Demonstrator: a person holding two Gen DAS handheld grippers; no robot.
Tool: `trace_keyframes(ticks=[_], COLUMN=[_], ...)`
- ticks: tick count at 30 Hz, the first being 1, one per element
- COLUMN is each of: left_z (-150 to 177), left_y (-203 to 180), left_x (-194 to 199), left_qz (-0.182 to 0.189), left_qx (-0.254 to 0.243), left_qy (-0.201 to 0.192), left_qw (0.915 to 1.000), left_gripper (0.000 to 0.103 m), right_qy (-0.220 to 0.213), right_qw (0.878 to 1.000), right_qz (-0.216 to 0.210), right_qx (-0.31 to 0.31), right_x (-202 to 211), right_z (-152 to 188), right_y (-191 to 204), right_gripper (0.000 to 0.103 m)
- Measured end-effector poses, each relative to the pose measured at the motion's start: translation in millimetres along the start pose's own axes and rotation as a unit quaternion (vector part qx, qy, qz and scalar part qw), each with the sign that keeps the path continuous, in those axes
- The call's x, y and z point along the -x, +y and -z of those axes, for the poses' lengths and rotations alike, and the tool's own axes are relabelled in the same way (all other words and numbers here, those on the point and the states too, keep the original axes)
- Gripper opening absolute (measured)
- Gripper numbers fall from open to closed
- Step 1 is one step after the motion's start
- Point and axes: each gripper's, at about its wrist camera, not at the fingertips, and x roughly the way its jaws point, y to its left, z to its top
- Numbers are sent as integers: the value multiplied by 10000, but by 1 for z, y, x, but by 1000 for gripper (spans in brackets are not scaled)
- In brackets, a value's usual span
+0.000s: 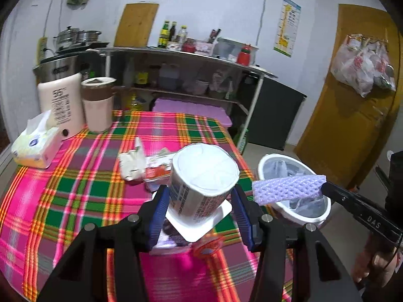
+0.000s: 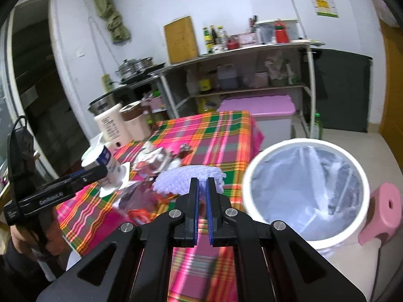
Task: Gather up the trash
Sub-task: 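Carry the paper cup and foam net over the white trash bin with both grippers, then open both grippers to drop the cup and net into the bin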
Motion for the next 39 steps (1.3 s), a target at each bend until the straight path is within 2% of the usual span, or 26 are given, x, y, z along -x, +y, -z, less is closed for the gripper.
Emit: trace_keyframes(ticks=[11,22,39], left_z=[-12,-15,-3], left_y=[-62,-123,-167], left_x=[-40,-80,-120], left_qz=[531,1071,1461], left_qx=[-412,-779,-1103], left_qy=[196,429,853], left_qw=[9975,9903,9794], left_gripper=[53,53,53], right_qy=[-163,-60,291], right_qw=[9970,9900,9843], right_qz=[588,1235,1457], right_qx=[-478,-683,-949], right_x=[17,23,15], right_z=[2,12,24], right_y=[-60,-103,-133], right_gripper=[5,5,6])
